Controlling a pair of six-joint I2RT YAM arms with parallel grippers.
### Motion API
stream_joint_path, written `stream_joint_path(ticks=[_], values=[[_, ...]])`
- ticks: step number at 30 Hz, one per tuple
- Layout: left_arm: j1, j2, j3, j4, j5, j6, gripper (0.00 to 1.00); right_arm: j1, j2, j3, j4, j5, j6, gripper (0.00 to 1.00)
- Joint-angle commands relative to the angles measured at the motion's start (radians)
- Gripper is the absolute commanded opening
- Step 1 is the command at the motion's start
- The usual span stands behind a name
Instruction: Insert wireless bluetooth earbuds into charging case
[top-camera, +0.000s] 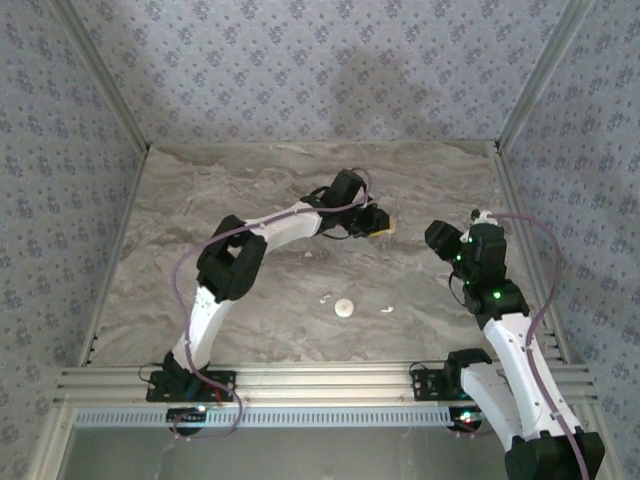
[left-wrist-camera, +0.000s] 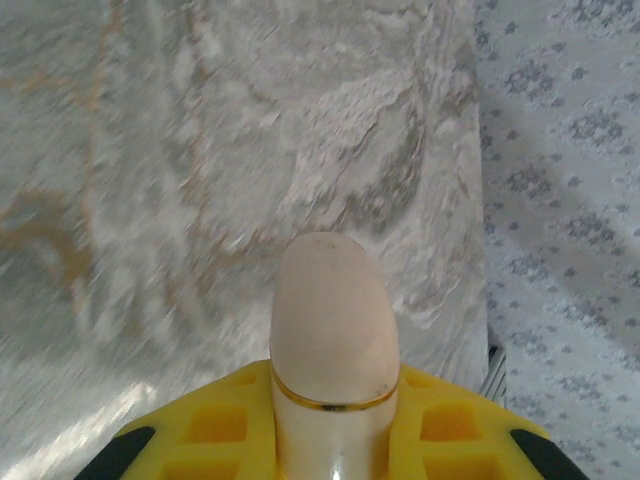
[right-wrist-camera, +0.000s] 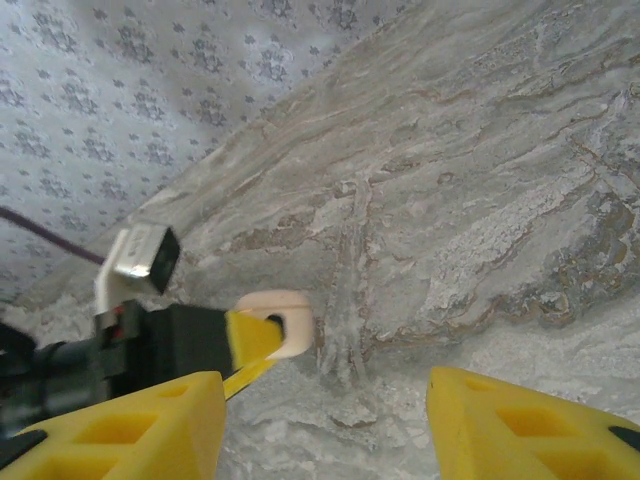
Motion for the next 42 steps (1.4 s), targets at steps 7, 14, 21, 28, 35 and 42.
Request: stream_joint_path(ticks=[7, 14, 21, 28, 35, 42], values=[[-0.050, 0.138, 0.199, -0.100, -0.002, -0.119, 0.18, -0.002, -0.015, 0.009, -0.036, 0.022, 0.067, 0.57], [-0.058, 0.190, 0.246, -0.148, -0.025, -0.121, 0.21, 0.006, -0.015, 0.011, -0.048, 0.028, 0.089, 0.57], [-0.059, 0.210, 0.254, -0.193, -0.048, -0.094, 0.26, 0.017, -0.013, 0.012, -0.040, 0.043, 0.094, 0.57], [-0.059, 0.212, 0.263, -0.224, -0.071, -0.066, 0.35, 0.021, 0.009, 0.017, -0.035, 0.034, 0.092, 0.58], [-0.059, 0.192, 0.266, -0.263, -0.104, -0.028, 0.43, 0.027, 0.031, 0.035, -0.041, 0.020, 0.090, 0.58], [-0.057, 0.135, 0.256, -0.312, -0.149, 0.028, 0.49, 0.041, 0.038, 0.057, -0.070, 0.021, 0.076, 0.60]])
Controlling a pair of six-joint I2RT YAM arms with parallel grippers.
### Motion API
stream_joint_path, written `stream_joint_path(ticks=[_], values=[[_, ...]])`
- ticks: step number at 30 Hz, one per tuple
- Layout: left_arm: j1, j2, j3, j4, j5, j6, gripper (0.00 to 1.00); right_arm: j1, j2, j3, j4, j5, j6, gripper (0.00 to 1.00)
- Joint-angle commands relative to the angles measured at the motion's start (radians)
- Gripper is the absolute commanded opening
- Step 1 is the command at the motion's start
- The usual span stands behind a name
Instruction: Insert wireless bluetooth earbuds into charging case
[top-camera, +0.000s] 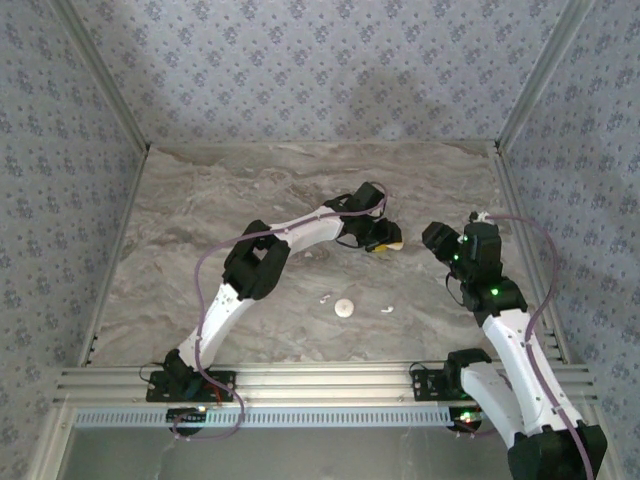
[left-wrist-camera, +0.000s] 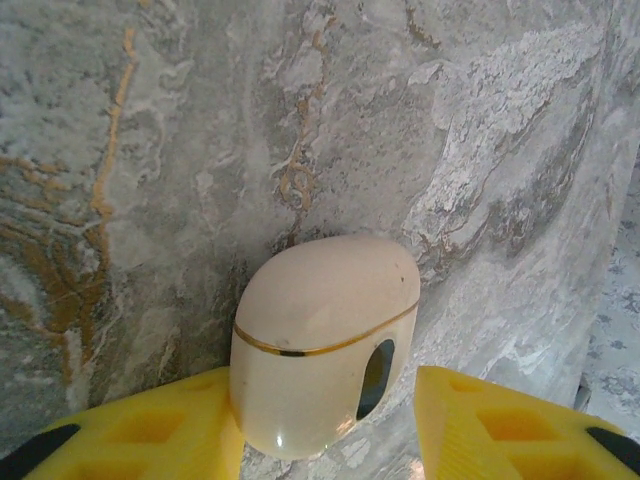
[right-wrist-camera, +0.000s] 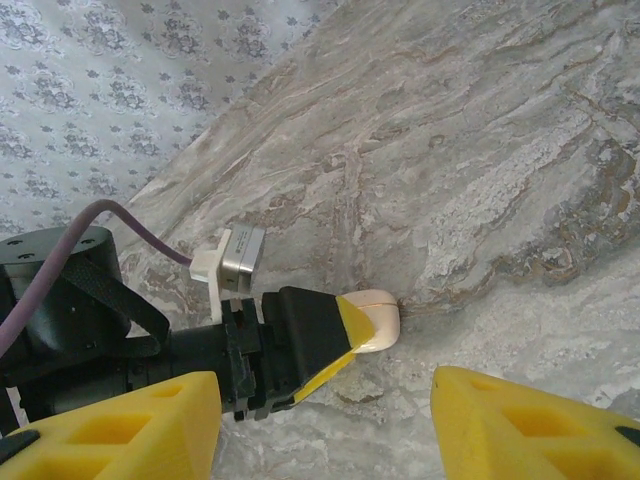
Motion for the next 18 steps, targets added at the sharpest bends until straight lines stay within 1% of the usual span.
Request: stream_joint_path(ticks=[1, 9, 13, 15, 18], values=[[-0.002, -0.074, 0.012, -0.070, -0.049, 0.056, 0.49, 0.013, 0.006, 0.044, -0.029, 0.005, -0.003, 0.61], [0.014, -0.204, -0.065, -0.101, -0.115, 0.148, 0.52, 0.054, 0.055, 0.086, -0.084, -0.007, -0.039, 0.62], [0.044, -0.326, -0.213, -0.103, -0.150, 0.206, 0.53, 0.081, 0.092, 0.121, -0.143, -0.029, -0.074, 0.63], [0.073, -0.402, -0.311, -0.097, -0.159, 0.228, 0.54, 0.101, 0.120, 0.142, -0.186, -0.039, -0.081, 0.63], [0.120, -0.511, -0.447, -0.103, -0.158, 0.266, 0.53, 0.145, 0.173, 0.179, -0.252, -0.041, -0.149, 0.63]])
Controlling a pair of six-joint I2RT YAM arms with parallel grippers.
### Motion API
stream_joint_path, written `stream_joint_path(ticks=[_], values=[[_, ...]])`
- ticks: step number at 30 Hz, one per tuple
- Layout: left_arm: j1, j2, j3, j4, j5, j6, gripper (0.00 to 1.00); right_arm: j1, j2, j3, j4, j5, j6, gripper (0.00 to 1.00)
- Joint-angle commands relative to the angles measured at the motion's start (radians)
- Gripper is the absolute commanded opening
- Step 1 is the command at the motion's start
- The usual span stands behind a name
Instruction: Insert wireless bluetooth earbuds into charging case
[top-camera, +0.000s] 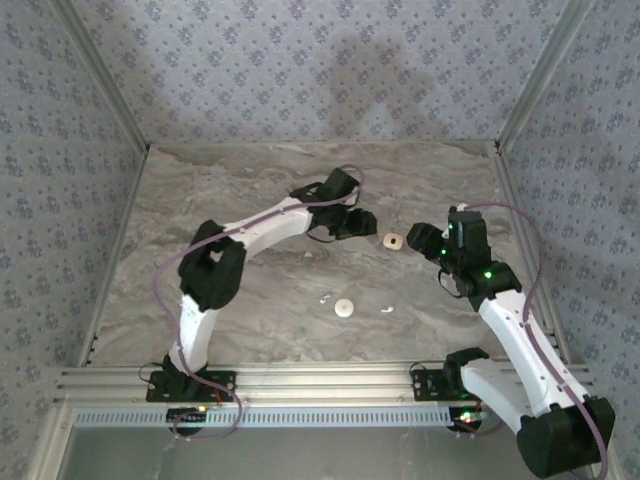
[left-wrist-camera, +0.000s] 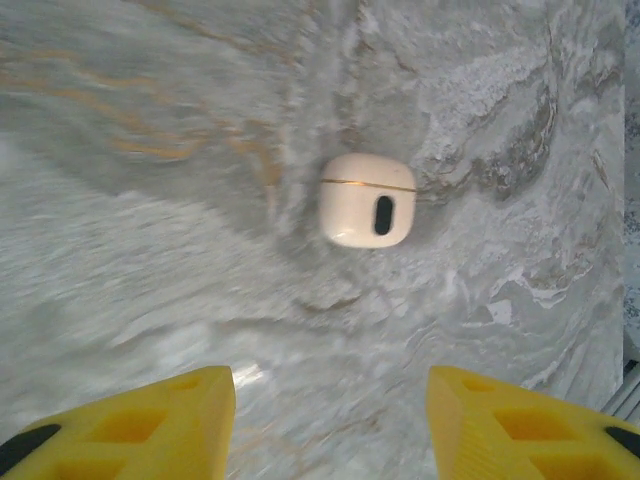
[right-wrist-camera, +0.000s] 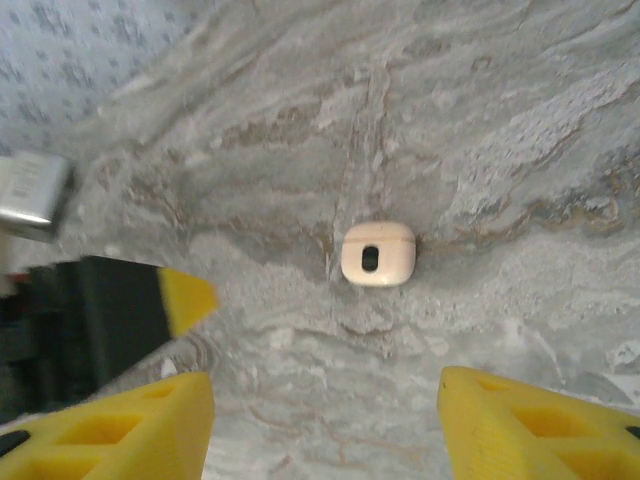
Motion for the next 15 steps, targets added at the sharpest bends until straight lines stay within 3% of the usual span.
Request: stream_joint_path(ticks=[1, 6, 15], values=[[0.057, -0.125, -0.123, -0.043, -0.034, 0.085, 0.53, 0.053, 0.053, 0.063, -0.121, -0.016, -0.085, 0.63], [0.116, -0.277, -0.312, -0.099, -0.059, 0.124, 0.53, 0.167, 0.190, 0.140, -0.222, -0.008, -0.154, 0.64], [0.159, -0.438, -0.495, -0.191, -0.091, 0.157, 0.53, 0.334, 0.413, 0.294, -0.381, 0.001, -0.264, 0.66]])
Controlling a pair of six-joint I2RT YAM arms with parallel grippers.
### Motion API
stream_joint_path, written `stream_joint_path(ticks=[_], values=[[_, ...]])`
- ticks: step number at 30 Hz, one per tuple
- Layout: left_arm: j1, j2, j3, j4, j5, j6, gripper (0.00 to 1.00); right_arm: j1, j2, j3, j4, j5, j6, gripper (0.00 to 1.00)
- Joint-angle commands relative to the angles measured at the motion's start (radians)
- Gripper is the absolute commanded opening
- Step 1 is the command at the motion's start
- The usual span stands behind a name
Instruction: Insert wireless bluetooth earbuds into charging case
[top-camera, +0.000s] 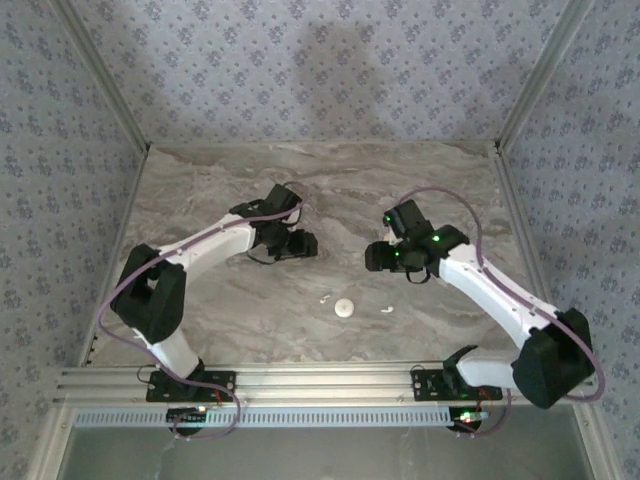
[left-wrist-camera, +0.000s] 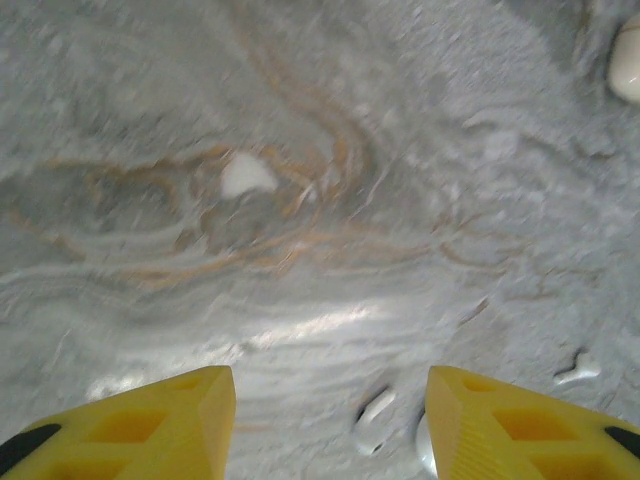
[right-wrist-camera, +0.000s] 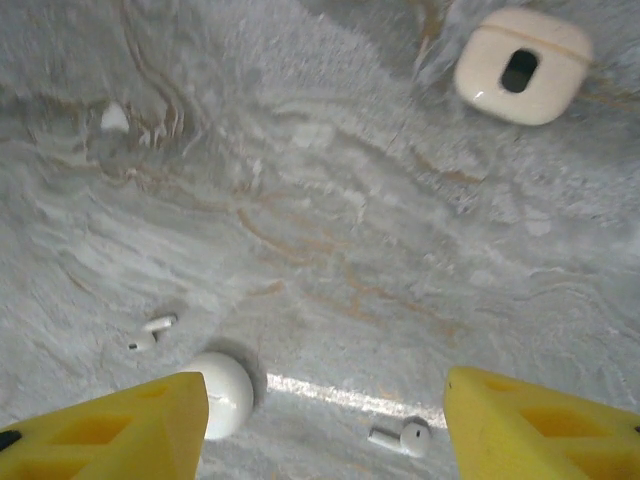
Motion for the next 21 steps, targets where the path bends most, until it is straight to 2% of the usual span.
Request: stream_joint_path(ticks=[1, 10, 21], values=[[0.020, -0.070, -0.051, -0.063, -0.026, 0.029, 0.53, 0.044, 0.047, 0.071, -0.117, 0.004, -0.067, 0.67], [0.041, -0.197, -0.217, -0.052, -0.052, -0.030, 0.54, 0.117, 0.142, 0.123, -0.152, -0.043, -0.104, 0.68], [0.132, -0.322, -0.371, -0.007, -0.004, -0.080, 0.55, 0.235, 0.341, 0.225, -0.194, -0.085, -0.187, 0.72]])
